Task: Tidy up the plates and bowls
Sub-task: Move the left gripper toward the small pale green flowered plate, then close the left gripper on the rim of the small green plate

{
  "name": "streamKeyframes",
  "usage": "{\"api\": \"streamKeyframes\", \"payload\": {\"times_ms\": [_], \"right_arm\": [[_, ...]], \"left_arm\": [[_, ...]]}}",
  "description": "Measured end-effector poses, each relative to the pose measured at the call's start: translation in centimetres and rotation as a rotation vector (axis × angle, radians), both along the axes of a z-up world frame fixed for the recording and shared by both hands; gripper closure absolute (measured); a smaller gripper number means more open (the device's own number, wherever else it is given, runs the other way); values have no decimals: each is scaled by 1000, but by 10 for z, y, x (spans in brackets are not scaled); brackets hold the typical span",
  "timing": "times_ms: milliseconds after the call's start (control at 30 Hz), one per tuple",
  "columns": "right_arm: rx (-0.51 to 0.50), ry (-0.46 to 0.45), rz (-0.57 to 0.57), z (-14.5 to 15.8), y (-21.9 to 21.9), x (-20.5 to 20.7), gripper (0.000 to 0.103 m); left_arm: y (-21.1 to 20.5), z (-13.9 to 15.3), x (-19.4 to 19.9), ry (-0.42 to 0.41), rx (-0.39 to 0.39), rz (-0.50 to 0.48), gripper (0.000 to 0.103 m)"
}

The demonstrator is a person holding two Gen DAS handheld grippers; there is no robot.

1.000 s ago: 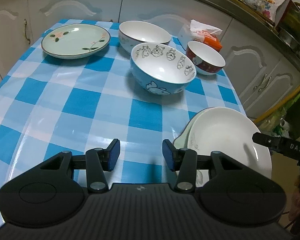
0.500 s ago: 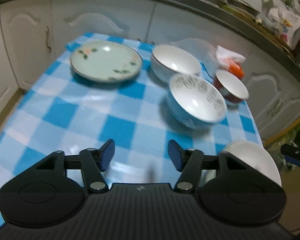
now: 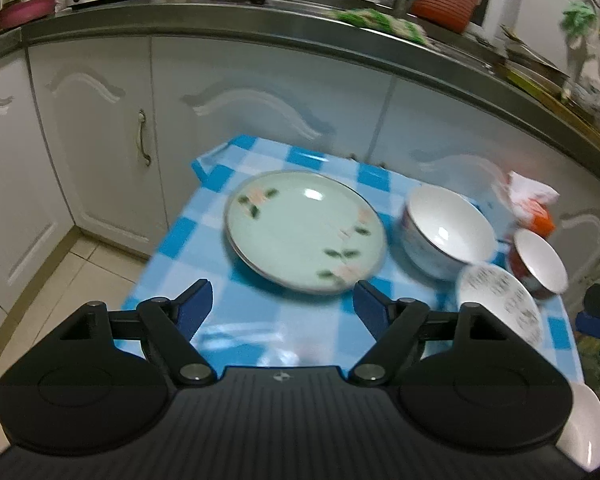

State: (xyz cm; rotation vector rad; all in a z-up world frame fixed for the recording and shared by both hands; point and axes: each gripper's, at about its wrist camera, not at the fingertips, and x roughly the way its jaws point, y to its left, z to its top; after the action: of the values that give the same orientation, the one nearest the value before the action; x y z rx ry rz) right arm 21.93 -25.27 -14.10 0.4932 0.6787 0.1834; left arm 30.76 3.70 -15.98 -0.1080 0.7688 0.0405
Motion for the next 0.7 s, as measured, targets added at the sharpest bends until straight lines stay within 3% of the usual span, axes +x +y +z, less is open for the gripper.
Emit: {"api": "streamKeyframes", "payload": {"times_ms": [267,700], "right_arm": [[61,30,31,-24,58,61,31],[16,72,-41,-67,103,110,45]], "left_arm": [[38,-13,49,11,-26,21,9],[60,-46,104,49,-68,-45,18]]}}
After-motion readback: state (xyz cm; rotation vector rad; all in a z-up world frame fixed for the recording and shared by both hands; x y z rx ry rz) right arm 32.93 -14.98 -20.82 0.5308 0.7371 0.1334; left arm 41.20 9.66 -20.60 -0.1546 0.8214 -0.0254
